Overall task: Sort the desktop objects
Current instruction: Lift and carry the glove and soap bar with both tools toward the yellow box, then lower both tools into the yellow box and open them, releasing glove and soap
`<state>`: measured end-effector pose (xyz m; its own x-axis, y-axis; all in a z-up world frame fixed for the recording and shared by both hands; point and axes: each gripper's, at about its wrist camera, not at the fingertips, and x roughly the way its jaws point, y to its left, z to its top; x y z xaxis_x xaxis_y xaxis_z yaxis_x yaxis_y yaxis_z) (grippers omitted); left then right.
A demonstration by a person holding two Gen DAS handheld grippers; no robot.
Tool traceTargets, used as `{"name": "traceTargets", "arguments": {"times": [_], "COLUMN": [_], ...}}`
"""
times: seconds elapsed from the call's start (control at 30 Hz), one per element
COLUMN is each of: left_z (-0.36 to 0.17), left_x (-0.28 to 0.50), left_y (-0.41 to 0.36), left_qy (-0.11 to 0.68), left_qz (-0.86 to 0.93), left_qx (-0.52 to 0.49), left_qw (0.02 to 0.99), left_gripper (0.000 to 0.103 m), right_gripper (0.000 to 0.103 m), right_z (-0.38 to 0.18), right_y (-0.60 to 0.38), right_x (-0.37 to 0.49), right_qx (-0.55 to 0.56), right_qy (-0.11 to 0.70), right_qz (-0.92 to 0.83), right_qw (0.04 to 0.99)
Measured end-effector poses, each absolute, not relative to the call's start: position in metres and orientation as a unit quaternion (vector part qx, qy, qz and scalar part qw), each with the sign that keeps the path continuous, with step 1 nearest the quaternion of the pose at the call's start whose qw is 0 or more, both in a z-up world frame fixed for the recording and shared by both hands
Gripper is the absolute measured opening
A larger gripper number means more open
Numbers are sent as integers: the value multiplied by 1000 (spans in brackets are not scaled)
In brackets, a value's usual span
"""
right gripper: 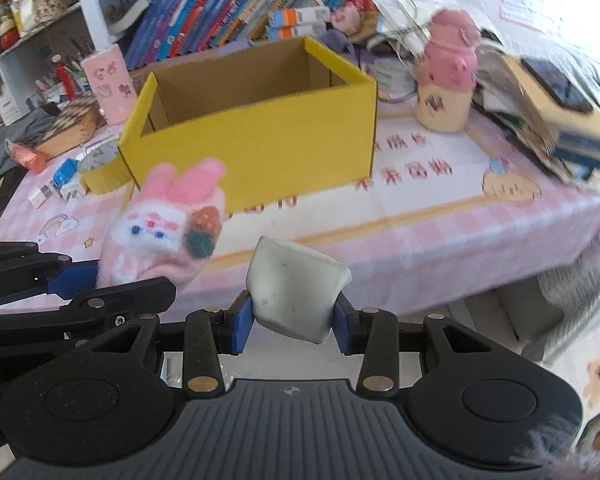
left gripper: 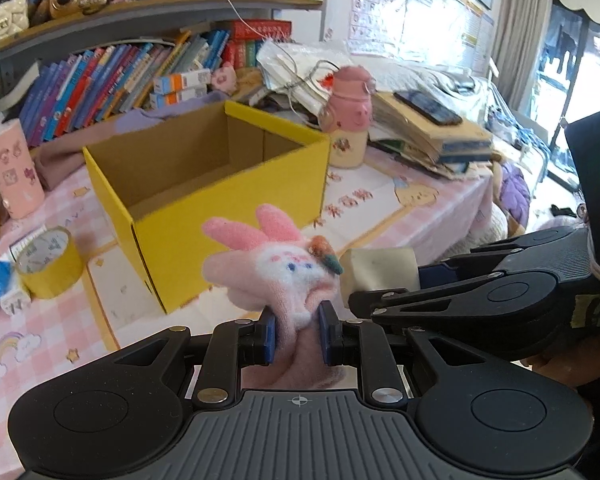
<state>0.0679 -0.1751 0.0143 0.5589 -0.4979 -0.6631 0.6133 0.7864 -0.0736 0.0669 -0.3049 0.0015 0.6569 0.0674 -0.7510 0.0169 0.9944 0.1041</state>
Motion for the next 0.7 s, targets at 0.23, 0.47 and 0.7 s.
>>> {"name": "traceTargets", "arguments": {"times": [0.23, 0.47, 0.7], "left_z": [50, 77, 59], "left_x": [88, 143, 224], "left_y": [-180, -176, -178], "left_qy": [308, 286, 345], "left_qz": [-286, -254, -234], "left_qx": [58, 64, 86], "left_qw": [906, 922, 905], "left_gripper": [20, 21, 22], "right_gripper": [38, 37, 37], "right_z": [33, 70, 67], "right_y": [-321, -336, -326], "right_x": [95, 157, 243], "right_qx": [14, -16, -89], "right_qy": [365, 315, 336], "right_qz": [63, 112, 168], "right_qw": [929, 942, 922]}}
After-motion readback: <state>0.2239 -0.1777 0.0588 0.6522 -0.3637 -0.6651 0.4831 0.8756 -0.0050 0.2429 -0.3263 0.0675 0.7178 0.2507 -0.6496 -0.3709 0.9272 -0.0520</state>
